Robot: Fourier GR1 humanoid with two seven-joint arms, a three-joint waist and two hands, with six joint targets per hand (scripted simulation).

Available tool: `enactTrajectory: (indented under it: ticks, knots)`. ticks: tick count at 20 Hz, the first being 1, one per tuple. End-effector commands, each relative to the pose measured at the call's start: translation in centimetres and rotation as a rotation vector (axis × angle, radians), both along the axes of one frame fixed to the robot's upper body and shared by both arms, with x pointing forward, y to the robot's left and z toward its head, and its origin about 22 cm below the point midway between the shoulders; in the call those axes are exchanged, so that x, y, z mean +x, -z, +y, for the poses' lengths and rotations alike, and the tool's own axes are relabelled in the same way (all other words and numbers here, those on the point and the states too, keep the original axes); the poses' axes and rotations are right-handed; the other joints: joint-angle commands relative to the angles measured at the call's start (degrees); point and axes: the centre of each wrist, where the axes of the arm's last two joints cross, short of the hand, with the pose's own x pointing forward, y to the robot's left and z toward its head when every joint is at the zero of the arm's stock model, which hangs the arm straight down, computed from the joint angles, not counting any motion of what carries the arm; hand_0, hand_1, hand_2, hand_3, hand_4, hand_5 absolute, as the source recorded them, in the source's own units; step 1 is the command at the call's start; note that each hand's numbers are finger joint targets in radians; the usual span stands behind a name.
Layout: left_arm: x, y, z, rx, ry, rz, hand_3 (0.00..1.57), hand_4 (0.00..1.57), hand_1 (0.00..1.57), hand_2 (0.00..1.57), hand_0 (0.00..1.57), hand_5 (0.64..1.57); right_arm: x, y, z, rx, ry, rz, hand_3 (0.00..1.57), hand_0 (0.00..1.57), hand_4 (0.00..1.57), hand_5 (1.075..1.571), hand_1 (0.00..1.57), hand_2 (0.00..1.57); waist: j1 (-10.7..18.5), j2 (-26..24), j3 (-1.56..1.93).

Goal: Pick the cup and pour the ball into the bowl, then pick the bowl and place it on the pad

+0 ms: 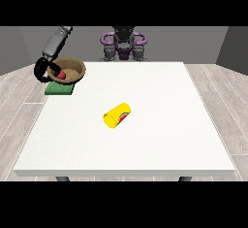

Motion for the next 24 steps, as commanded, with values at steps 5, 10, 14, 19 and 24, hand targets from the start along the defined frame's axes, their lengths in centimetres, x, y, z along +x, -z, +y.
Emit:
enactTrajectory:
  ticks: [5, 10, 14, 19, 24]
  knots:
    - [-1.9, -5.1, -1.7, 0.019, 0.040, -0.126, 0.00, 0.13, 0.00, 0.00, 0.00, 1.533, -1.4, -1.9, -5.2, -0.045, 0.065, -0.128, 0.39, 1.57, 1.30, 1.547, 1.57, 1.57, 2.5, 7.1, 0.10]
    - [-3.6, -6.3, -1.4, 0.027, 0.049, -0.140, 0.00, 0.00, 0.00, 0.00, 0.00, 1.528, -3.0, -1.5, -7.8, -0.027, 0.074, -0.115, 0.58, 1.57, 1.25, 1.559, 1.57, 1.57, 3.0, 7.1, 0.06]
    - [-1.8, -3.6, -1.4, 0.008, 0.029, -0.061, 0.00, 0.00, 0.00, 0.00, 0.00, 1.529, -1.9, -4.4, -7.4, -0.033, 0.055, -0.093, 0.71, 1.57, 1.26, 1.559, 1.57, 1.57, 1.6, 3.8, -0.05]
    - [-1.9, -3.3, -0.1, 0.012, 0.024, -0.015, 0.00, 0.00, 0.00, 0.00, 0.00, 1.533, -0.8, -3.3, -5.3, -0.061, 0.017, -0.026, 1.20, 1.57, 1.24, 1.570, 1.57, 1.57, 1.4, 0.6, -0.09]
    - [-1.6, -2.9, -0.8, 0.005, 0.020, -0.077, 0.00, 0.00, 0.00, 0.00, 0.00, 1.526, -0.6, -2.2, -4.8, -0.039, 0.014, -0.022, 1.19, 1.57, 1.19, 1.570, 1.57, 1.57, 2.4, 3.4, -0.02]
